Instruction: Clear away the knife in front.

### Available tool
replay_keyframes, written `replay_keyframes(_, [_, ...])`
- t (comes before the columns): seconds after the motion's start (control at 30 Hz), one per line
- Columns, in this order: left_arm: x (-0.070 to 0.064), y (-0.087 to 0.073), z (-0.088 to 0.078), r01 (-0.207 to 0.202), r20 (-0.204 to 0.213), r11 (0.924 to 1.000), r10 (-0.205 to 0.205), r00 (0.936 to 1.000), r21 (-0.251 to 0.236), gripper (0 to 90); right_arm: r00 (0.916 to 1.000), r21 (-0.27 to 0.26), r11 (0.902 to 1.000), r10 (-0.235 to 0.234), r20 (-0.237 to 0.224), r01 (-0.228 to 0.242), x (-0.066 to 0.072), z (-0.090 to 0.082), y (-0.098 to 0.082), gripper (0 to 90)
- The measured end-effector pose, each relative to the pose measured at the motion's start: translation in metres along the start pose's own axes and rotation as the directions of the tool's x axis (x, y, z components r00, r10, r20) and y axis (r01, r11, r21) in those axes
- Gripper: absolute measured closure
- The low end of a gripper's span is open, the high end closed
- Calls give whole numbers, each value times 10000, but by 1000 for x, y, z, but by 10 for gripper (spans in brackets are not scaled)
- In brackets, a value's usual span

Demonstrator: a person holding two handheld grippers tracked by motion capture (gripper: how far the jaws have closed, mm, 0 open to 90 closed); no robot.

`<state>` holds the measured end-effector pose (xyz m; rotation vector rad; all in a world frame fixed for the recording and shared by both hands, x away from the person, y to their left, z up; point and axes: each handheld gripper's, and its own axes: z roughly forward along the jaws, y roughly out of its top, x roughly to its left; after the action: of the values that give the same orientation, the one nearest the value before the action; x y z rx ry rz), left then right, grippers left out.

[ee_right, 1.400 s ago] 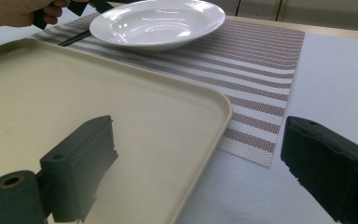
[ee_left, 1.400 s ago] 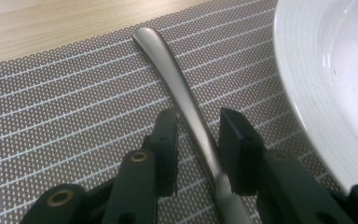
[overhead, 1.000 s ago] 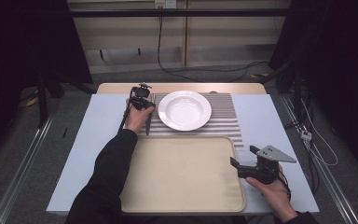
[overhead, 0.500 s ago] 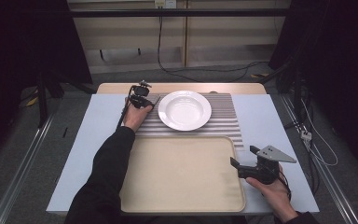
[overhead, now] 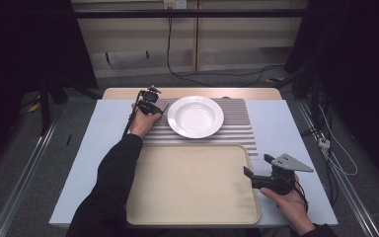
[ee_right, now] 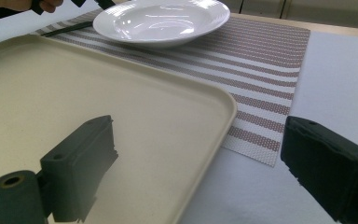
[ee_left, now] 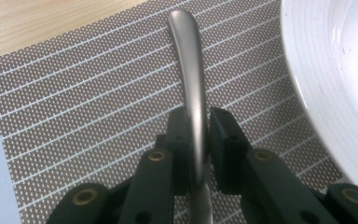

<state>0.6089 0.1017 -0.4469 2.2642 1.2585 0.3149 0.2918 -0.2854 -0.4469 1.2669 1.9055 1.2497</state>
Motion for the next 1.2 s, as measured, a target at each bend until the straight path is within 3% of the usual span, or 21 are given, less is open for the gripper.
replay_keyframes(0.1, [-6,1,0,-393,-415,9992,395,9984,60,798,10000,-5,10000,-13,-8,13,0,0,0,96])
replay_keyframes(0.17, [-6,1,0,-347,-418,9994,350,9985,78,799,10000,-5,10000,-26,-33,26,1,0,0,96])
replay_keyframes(0.37, [-3,1,-1,-161,-163,9999,161,9997,45,799,10000,0,10000,-13,-32,13,0,0,0,95])
replay_keyframes(0.4, [-1,1,-2,31,-131,10000,-31,9999,8,799,10000,-4,10000,-14,-25,14,0,0,0,95])
replay_keyframes(0.7, [5,3,-12,207,46,9995,-206,9998,-231,800,10000,-15,10000,-4,-36,4,1,0,0,94])
replay_keyframes(1.0, [6,3,-27,88,248,9997,-83,9997,-220,799,10000,-20,10000,-4,-26,4,1,0,0,94])
replay_keyframes(1.2, [-2,4,-39,48,452,9992,-30,9990,-404,799,10000,-64,10000,-54,11,54,1,-1,1,94])
